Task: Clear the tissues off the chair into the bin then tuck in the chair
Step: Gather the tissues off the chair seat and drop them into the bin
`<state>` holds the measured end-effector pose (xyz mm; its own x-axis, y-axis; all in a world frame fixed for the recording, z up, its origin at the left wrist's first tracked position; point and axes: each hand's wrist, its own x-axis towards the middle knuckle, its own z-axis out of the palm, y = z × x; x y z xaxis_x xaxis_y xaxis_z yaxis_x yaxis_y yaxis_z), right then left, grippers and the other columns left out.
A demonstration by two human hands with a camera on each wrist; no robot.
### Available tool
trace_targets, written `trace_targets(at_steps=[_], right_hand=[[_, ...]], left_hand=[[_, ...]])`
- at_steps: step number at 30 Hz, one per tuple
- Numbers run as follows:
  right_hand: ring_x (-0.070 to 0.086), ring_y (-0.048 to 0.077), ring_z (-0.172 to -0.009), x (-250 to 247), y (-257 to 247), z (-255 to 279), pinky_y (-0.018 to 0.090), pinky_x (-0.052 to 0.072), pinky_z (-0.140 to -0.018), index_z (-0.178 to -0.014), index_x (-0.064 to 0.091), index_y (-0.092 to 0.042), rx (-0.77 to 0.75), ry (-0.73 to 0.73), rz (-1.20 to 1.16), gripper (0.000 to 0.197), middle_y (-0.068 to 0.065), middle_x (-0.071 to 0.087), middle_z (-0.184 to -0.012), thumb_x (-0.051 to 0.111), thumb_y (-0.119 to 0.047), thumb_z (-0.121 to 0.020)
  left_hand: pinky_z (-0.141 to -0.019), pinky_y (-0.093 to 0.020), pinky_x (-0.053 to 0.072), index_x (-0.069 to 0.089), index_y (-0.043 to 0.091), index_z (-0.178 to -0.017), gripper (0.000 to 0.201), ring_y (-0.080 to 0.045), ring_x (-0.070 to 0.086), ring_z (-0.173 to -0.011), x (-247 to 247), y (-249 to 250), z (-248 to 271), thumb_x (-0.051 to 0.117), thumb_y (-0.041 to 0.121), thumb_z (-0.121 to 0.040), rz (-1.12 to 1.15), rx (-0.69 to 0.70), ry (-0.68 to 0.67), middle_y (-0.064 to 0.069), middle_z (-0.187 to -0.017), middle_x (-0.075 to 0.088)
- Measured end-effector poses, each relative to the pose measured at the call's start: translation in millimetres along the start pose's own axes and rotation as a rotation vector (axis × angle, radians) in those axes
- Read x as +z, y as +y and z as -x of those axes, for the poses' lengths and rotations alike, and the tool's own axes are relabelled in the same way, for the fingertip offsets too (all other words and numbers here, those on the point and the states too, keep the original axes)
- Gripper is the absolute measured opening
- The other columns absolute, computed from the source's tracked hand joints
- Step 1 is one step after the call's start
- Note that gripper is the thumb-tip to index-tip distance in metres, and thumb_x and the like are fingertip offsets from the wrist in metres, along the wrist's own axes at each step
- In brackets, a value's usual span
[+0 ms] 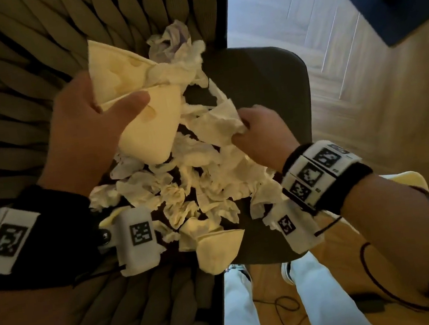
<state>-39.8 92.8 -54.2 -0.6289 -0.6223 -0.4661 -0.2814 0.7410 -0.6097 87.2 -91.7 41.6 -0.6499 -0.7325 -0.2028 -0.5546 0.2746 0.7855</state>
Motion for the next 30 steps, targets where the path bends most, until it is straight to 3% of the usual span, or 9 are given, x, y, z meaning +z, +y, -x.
trace_targets(at_steps=[4, 6, 10, 12, 18, 20, 23, 28, 30], right_hand=[[0.053, 0.019, -0.075, -21, -7, 23, 0.022, 0.042, -0.064, -0.086, 0.065, -0.008, -0.1, 0.134, -0.148, 0.017, 0.008, 0.057, -0.092, 0.065, -0.024, -0.083], [0.056, 0.017, -0.079, -25, -18, 28, 0.024, 0.046, -0.069, -0.091, 0.066, -0.008, -0.161, 0.125, -0.238, 0.018, 0.007, 0.059, -0.094, 0.068, -0.023, -0.082], [0.059, -0.008, -0.076, -30, -38, 30, 0.005, 0.044, -0.069, -0.095, 0.064, -0.015, -0.229, 0.096, -0.418, 0.01, -0.014, 0.061, -0.085, 0.064, -0.014, -0.085], [0.058, -0.009, -0.083, -35, -43, 30, 0.003, 0.043, -0.074, -0.107, 0.062, -0.013, -0.262, 0.079, -0.424, 0.02, -0.015, 0.06, -0.092, 0.062, -0.014, -0.086], [0.059, 0.004, -0.109, -58, -39, 48, 0.025, 0.052, -0.092, -0.135, 0.038, -0.017, -0.229, -0.348, -0.665, 0.068, -0.006, 0.056, -0.123, 0.067, -0.014, -0.074], [0.061, 0.011, -0.113, -59, -38, 51, 0.031, 0.053, -0.094, -0.135, 0.041, -0.018, -0.203, -0.356, -0.736, 0.061, -0.003, 0.058, -0.128, 0.068, -0.017, -0.081], [0.064, 0.005, -0.106, -57, -35, 54, 0.028, 0.055, -0.091, -0.117, 0.053, -0.026, -0.166, -0.231, -0.697, 0.035, -0.009, 0.064, -0.116, 0.066, -0.021, -0.085], [0.061, 0.009, -0.114, -57, -17, 64, 0.031, 0.054, -0.092, -0.144, 0.029, -0.022, -0.116, -0.271, -0.807, 0.075, -0.012, 0.059, -0.12, 0.07, -0.011, -0.082], [0.063, 0.007, -0.11, -60, -9, 70, 0.031, 0.054, -0.092, -0.136, 0.043, -0.02, -0.11, -0.308, -0.779, 0.059, -0.011, 0.063, -0.116, 0.068, -0.009, -0.083]], left_hand=[[-0.075, -0.026, 0.055, 0.062, 0.038, -0.101, 0.029, -0.004, 0.068, -0.094, -6, 12, 14, 0.072, 0.039, -0.073, 0.257, -0.013, -0.168, 0.016, -0.097, 0.072], [-0.069, -0.022, 0.056, 0.061, 0.039, -0.095, 0.028, -0.001, 0.069, -0.089, 1, 18, 19, 0.069, 0.038, -0.069, 0.308, -0.042, -0.322, 0.022, -0.091, 0.073], [-0.071, -0.02, 0.057, 0.061, 0.037, -0.1, 0.031, -0.002, 0.069, -0.09, 18, 16, 22, 0.07, 0.032, -0.071, 0.37, -0.079, -0.491, 0.021, -0.093, 0.073], [-0.071, -0.022, 0.058, 0.06, 0.036, -0.1, 0.032, -0.002, 0.07, -0.088, 20, 14, 22, 0.066, 0.028, -0.07, 0.432, -0.108, -0.499, 0.02, -0.092, 0.074], [-0.072, -0.022, 0.057, 0.062, 0.035, -0.099, 0.025, -0.004, 0.07, -0.09, 28, 14, 24, 0.065, 0.017, -0.081, 0.391, -0.104, -0.398, 0.017, -0.091, 0.074], [-0.067, -0.016, 0.055, 0.059, 0.037, -0.1, 0.026, 0.0, 0.069, -0.088, 33, 18, 27, 0.064, 0.017, -0.084, 0.352, -0.096, -0.409, 0.018, -0.091, 0.073], [-0.065, -0.012, 0.053, 0.052, 0.04, -0.104, 0.03, 0.004, 0.067, -0.089, 41, 25, 34, 0.063, 0.02, -0.085, 0.286, -0.054, -0.446, 0.017, -0.098, 0.068], [-0.068, -0.016, 0.056, 0.05, 0.039, -0.111, 0.04, 0.002, 0.068, -0.091, 48, 32, 43, 0.066, 0.017, -0.082, 0.254, -0.042, -0.586, 0.013, -0.099, 0.069], [-0.071, -0.017, 0.057, 0.054, 0.042, -0.106, 0.038, 0.0, 0.068, -0.094, 53, 36, 46, 0.066, 0.016, -0.081, 0.224, -0.043, -0.67, 0.018, -0.098, 0.072]])
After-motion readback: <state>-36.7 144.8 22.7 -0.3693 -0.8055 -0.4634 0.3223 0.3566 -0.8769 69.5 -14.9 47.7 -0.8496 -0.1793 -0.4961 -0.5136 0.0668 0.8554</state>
